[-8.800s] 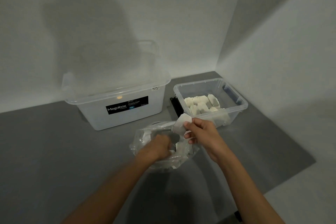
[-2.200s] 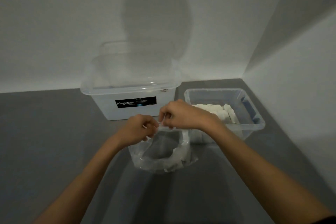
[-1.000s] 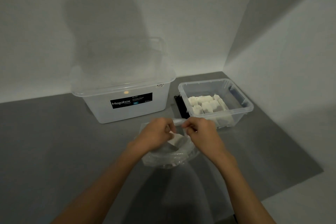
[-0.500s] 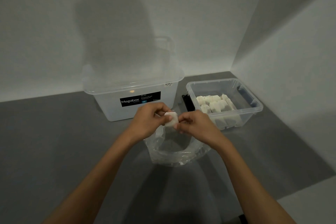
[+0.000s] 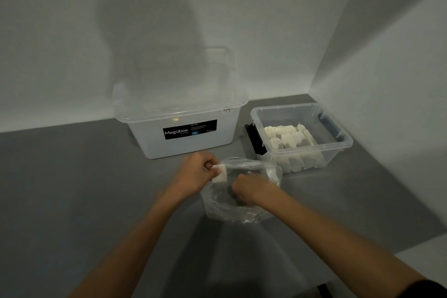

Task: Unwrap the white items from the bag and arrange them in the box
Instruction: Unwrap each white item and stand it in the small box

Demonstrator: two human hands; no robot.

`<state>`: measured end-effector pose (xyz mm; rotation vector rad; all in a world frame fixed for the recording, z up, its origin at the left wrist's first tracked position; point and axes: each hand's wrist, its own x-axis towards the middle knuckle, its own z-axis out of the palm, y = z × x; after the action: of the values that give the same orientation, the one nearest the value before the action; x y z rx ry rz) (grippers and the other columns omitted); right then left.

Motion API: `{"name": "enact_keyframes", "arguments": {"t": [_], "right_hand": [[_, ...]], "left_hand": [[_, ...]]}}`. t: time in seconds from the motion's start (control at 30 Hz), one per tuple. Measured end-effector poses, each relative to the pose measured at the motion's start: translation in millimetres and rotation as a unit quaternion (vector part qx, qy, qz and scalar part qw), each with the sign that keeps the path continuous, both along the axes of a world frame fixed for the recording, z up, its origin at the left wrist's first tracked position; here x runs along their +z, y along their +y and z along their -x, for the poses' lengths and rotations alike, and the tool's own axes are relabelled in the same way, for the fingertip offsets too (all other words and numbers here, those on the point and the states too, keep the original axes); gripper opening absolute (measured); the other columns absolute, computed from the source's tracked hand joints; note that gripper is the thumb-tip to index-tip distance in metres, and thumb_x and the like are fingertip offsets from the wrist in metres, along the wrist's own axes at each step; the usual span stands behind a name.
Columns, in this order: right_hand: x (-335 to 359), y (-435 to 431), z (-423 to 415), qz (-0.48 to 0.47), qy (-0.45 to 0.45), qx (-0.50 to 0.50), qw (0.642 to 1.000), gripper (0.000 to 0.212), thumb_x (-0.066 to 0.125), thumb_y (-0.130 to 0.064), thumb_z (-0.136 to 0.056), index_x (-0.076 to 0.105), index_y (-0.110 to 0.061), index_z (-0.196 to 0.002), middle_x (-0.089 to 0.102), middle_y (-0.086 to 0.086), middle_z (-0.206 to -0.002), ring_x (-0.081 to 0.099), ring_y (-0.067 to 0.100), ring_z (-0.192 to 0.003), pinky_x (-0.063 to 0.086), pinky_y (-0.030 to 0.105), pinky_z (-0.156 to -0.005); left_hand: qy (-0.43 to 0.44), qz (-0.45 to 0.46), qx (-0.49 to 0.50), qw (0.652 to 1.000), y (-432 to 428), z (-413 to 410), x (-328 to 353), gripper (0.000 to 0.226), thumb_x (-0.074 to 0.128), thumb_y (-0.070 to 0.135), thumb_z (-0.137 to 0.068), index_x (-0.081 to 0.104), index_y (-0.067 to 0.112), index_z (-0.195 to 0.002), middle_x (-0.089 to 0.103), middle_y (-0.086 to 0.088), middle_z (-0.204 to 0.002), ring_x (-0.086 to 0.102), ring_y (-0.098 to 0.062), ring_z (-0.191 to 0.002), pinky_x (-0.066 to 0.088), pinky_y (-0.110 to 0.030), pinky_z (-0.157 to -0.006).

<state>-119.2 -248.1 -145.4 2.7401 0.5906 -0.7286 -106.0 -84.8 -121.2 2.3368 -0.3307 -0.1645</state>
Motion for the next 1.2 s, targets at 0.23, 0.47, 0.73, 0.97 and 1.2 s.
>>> {"name": "enact_keyframes", "arguments": {"t": [0.23, 0.47, 0.73, 0.97, 1.2], "right_hand": [[0.8, -6.6, 2.6, -0.036, 0.014, 0.004, 0.999, 0.023, 0.05, -0.016, -0.094, 0.065, -0.013, -0.111, 0.065, 0.011, -0.107, 0.063, 0.028, -0.094, 0.044, 0.033, -0.072], [5.4, -12.3, 6.2, -0.095, 0.045, -0.03, 0.994, 0.016, 0.053, -0.004, -0.087, 0.062, -0.017, -0.085, 0.064, 0.014, -0.108, 0.061, 0.031, -0.094, 0.05, 0.038, -0.08], [2.6, -15.0, 3.8, -0.097, 0.066, -0.041, 0.992, 0.02, 0.052, -0.002, -0.084, 0.06, -0.015, -0.07, 0.067, 0.012, -0.092, 0.064, 0.031, -0.085, 0.056, 0.04, -0.081], [8.2, -15.6, 8.3, -0.109, 0.063, -0.06, 0.99, 0.016, 0.049, -0.011, -0.091, 0.065, -0.008, -0.092, 0.061, 0.012, -0.089, 0.054, 0.027, -0.077, 0.046, 0.033, -0.071], [44.1, -24.8, 11.9, -0.435, -0.073, -0.198, 0.875, 0.014, 0.063, -0.007, -0.085, 0.062, -0.02, -0.081, 0.066, -0.006, -0.076, 0.065, 0.013, -0.076, 0.048, 0.016, -0.066]], "left_hand": [[0.013, -0.002, 0.001, 1.0, 1.7, -2.0, -4.5, 0.007, 0.07, 0.015, -0.082, 0.067, 0.022, -0.081, 0.068, -0.002, -0.076, 0.064, -0.016, -0.073, 0.056, -0.04, -0.075], [0.011, -0.002, -0.003, 1.0, 2.7, -0.8, -5.0, 0.008, 0.069, 0.015, -0.083, 0.066, 0.022, -0.08, 0.067, 0.0, -0.075, 0.063, -0.012, -0.071, 0.055, -0.038, -0.075], [0.003, -0.007, -0.005, 1.0, 0.8, 1.4, -2.9, 0.012, 0.069, 0.016, -0.083, 0.063, 0.026, -0.077, 0.065, 0.001, -0.076, 0.062, -0.012, -0.072, 0.053, -0.033, -0.074], [0.004, 0.0, -0.012, 1.0, 2.0, 6.1, 0.2, 0.012, 0.068, 0.019, -0.083, 0.063, 0.028, -0.077, 0.064, 0.006, -0.074, 0.063, -0.011, -0.072, 0.054, -0.034, -0.074], [-0.031, 0.064, 0.045, 0.996, 8.7, 6.2, 18.7, 0.006, 0.066, 0.014, -0.086, 0.061, 0.018, -0.088, 0.068, 0.001, -0.067, 0.061, 0.002, -0.053, 0.041, -0.006, -0.053]]}}
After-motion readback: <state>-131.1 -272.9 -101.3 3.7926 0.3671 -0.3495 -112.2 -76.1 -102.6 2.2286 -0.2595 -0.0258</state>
